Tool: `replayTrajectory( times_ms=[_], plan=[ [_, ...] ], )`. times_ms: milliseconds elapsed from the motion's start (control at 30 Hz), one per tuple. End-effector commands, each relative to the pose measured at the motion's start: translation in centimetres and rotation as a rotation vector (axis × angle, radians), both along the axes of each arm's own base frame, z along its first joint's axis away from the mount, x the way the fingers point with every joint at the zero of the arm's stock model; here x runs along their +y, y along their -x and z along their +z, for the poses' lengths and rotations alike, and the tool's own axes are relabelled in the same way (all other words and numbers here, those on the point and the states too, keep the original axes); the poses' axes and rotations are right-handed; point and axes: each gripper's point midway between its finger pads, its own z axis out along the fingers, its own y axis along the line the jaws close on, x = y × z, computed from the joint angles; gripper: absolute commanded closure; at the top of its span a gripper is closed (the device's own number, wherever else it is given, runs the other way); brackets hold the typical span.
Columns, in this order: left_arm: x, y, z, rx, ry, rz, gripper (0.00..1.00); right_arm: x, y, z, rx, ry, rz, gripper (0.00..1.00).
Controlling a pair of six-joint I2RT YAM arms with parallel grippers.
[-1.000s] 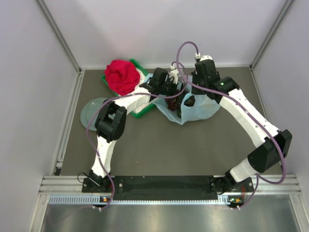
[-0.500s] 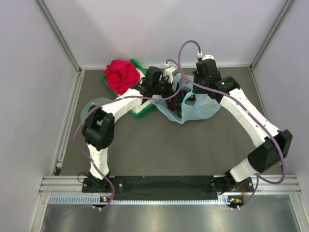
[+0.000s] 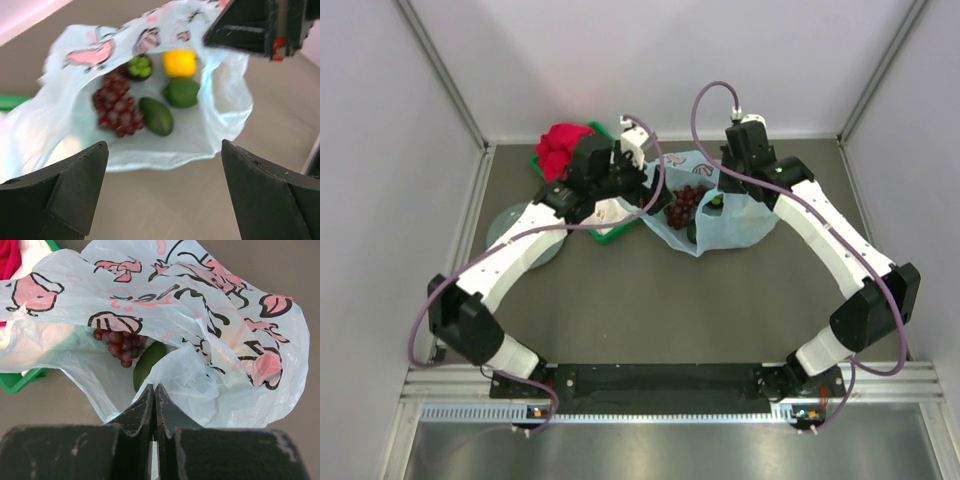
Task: Place the fruits into the plastic bag
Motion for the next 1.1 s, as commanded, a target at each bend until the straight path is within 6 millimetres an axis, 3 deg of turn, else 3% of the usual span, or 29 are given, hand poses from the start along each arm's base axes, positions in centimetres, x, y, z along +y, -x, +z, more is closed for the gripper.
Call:
replayTrajectory(
  times_ms=[0, 33, 167, 300, 567, 667, 767, 800, 900, 967, 1000, 1067],
  plan=[
    [5.6, -1.3, 1.0, -0.125, -0.105, 0.199, 0.01, 0.5, -1.4, 2.2, -0.065, -0.066, -0.020, 1.00],
    [7.7, -2.3, 0.2, -0.107, -0.118, 0.258, 0.01, 0.5, -1.5, 2.2, -0.067, -0.070, -0.024, 1.00],
    [11.5, -4.6, -0.5, -0.081, -0.116, 0.348, 0.01, 0.9, -1.4, 2.1, -0.060, -0.094, -0.018, 1.00],
    [11.8, -6.1, -2.4, 0.018, -0.115, 0.360, 0.01, 1.3, -1.2, 1.9, -0.048, -0.113, -0.014, 1.00],
    [11.1, -7.6, -2.6, 0.077, 0.061, 0.293, 0.02, 1.5, -1.2, 2.0, -0.046, -0.144, -0.035, 1.00],
    [11.2, -8.8, -4.0, 0.129, 0.097, 0.286, 0.09, 1.5, -1.3, 2.0, -0.045, -0.156, -0.043, 1.00],
    [9.5, -9.2, -5.4, 0.182, 0.120, 0.192, 0.29, 1.5, -1.2, 2.2, -0.044, -0.158, -0.045, 1.00],
    [8.9, -9.1, -5.1, 0.196, 0.139, 0.155, 0.50, 1.5, -1.3, 2.4, -0.048, -0.160, -0.045, 1.00],
    [8.2, -9.2, -5.1, 0.223, 0.169, 0.120, 0.73, 1.5, -0.9, 2.9, -0.037, -0.163, -0.042, 1.00],
    [7.9, -9.2, -4.8, 0.229, 0.186, 0.115, 0.89, 1.7, -0.3, 3.2, -0.022, -0.175, -0.029, 0.91],
    [7.8, -9.4, -4.4, 0.220, 0.195, 0.111, 0.94, 1.9, 0.0, 3.3, -0.014, -0.182, -0.018, 0.77],
    [7.6, -9.5, -4.1, 0.232, 0.217, 0.108, 1.00, 2.1, 1.1, 3.5, 0.023, -0.199, 0.012, 0.63]
  ],
)
